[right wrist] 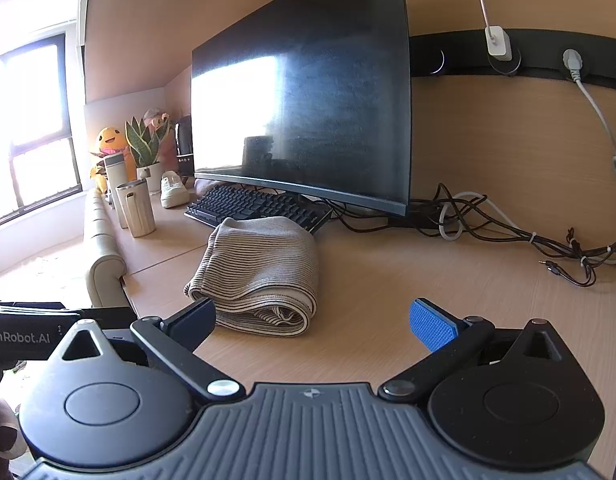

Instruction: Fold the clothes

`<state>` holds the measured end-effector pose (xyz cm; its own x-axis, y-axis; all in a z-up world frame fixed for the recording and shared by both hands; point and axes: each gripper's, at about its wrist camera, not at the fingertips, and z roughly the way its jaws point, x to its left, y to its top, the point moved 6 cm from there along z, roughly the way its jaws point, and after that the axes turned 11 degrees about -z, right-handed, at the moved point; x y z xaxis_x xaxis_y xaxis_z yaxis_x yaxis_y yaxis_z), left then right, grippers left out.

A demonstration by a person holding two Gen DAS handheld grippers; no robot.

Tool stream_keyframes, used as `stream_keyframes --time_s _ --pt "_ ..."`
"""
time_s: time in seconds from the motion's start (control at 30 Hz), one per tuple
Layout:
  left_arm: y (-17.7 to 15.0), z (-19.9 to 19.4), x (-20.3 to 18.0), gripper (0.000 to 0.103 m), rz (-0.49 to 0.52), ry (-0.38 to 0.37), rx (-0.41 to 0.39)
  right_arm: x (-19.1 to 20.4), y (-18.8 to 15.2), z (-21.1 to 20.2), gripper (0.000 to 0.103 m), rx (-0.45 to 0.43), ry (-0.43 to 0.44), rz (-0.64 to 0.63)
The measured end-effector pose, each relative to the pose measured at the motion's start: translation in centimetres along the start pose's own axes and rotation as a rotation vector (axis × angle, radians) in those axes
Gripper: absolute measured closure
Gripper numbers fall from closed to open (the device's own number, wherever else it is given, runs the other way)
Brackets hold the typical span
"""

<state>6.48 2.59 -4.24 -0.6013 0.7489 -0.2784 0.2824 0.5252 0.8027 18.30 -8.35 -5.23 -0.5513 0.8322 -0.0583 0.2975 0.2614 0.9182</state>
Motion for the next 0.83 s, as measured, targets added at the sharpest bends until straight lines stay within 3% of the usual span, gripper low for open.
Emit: stream_keyframes --time_s 0.53,0.83 --pt "0.5 1.0 0.4 0.0 -0.006 -0.018 0.005 0.3 -0.2 1.2 0.0 0.023 0.008 0.021" --pt "3.2 4.7 4.7 0.0 -0.059 -0.014 -0.001 3.4 1.2 6.2 0.0 0.059 0.019 -0.019"
